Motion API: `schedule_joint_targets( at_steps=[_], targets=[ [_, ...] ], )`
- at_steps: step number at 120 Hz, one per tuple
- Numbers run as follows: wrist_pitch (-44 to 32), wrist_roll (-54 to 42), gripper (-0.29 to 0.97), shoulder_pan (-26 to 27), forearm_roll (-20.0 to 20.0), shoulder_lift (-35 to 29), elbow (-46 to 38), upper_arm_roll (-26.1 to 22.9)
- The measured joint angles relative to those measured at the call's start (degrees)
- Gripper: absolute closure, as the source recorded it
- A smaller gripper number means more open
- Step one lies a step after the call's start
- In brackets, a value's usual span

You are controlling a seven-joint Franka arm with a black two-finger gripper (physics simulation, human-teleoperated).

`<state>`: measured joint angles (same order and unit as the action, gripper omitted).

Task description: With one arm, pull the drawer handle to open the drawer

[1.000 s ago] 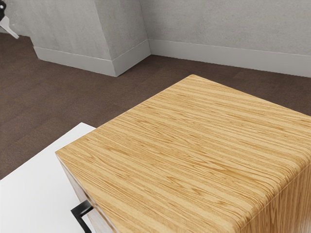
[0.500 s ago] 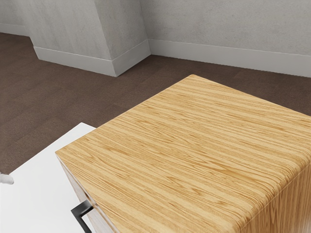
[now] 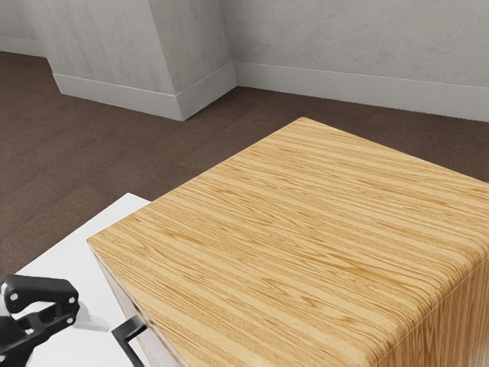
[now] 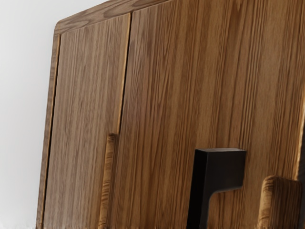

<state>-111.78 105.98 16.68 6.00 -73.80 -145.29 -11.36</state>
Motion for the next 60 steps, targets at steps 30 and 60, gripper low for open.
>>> schedule_joint_targets(
  at_steps=[30, 60],
  targets=[
    [-3.18, 2.28, 0.01, -0.07, 1.51, 2.31, -1.35, -0.85],
    [-4.23, 3.81, 0.01, 1.08, 1.78, 2.2, -2.75, -1.26]
  ],
)
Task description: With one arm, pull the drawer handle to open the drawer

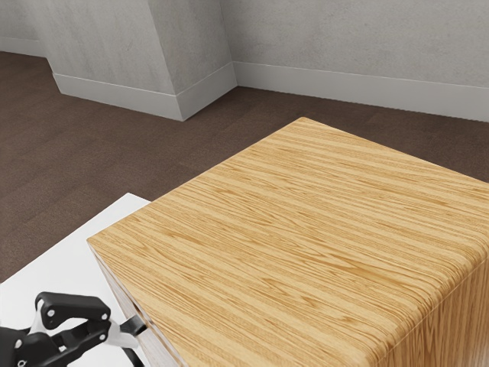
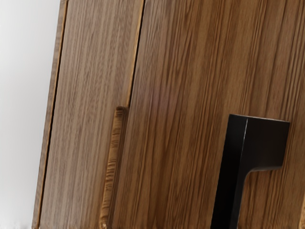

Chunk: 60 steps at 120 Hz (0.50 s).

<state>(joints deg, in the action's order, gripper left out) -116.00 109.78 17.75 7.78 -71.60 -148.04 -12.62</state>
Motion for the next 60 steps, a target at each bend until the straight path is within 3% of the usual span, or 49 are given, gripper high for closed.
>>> schedule_joint_targets(
  at_steps=[60],
  targets=[
    [-2.67, 1.7, 0.01, 2.55, 0.04, 1.07, -1.97, -0.37]
  ],
)
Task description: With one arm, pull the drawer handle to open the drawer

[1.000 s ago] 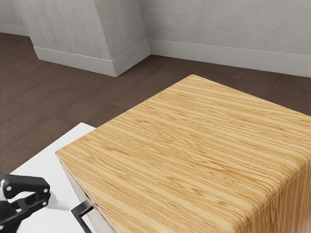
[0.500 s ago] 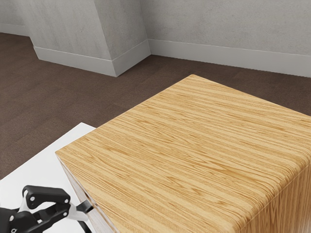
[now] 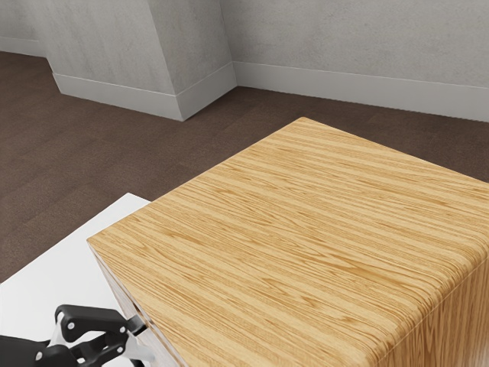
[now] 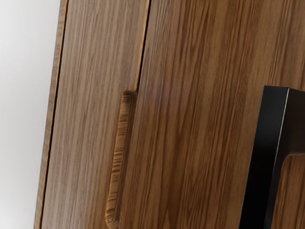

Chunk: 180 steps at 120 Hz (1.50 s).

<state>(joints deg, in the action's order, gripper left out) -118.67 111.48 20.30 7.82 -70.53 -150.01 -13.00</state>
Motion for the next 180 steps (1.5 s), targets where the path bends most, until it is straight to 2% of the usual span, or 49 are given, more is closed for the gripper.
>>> schedule_joint_targets(
  at_steps=[72, 180],
  targets=[
    [0.78, 0.85, 0.01, -0.05, -0.05, -0.67, -1.58, 0.07],
    [8.2, 1.25, 0.01, -0.52, -0.29, -7.28, -2.75, 0.53]
  ],
)
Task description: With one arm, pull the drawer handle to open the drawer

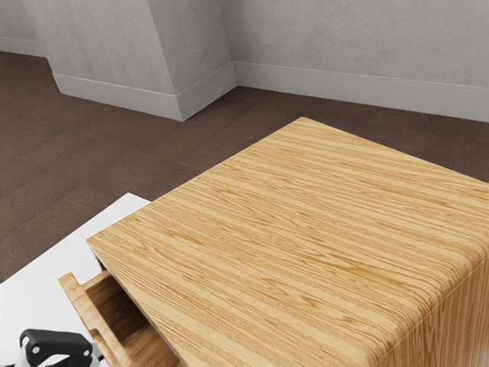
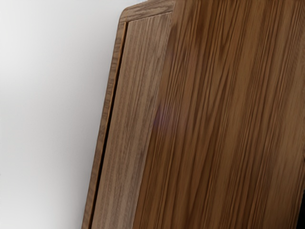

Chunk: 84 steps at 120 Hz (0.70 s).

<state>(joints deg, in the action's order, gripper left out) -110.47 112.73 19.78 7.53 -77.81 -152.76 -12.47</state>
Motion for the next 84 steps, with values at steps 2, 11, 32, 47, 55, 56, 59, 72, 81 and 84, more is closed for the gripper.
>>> schedule_joint_targets(
  at_steps=[2, 11, 32, 47, 55, 56, 59, 72, 81, 84],
  targets=[
    [0.05, 0.0, 0.01, 0.01, -0.01, -0.09, -0.04, 0.01],
    [0.37, 0.01, 0.01, 0.04, -0.04, -0.51, -0.13, 0.15],
    [1.3, -0.01, 0.01, 0.17, -0.28, -1.7, -0.06, 0.57],
    [1.83, 0.0, 0.02, 0.35, -0.84, -2.44, 0.08, 1.32],
    [2.14, 0.03, 0.02, 0.45, -1.13, -2.82, 0.13, 1.43],
    [2.18, 0.03, 0.02, 0.47, -1.15, -2.85, 0.14, 1.49],
    [2.26, 0.04, 0.02, 0.55, -1.3, -2.92, 0.18, 1.61],
    [2.24, 0.09, 0.03, 0.97, -1.96, -3.07, 0.31, 1.89],
    [2.01, 0.13, 0.03, 1.22, -2.21, -3.28, 0.33, 1.88],
    [1.9, 0.12, 0.03, 1.3, -2.24, -3.32, 0.31, 1.87]
  ],
)
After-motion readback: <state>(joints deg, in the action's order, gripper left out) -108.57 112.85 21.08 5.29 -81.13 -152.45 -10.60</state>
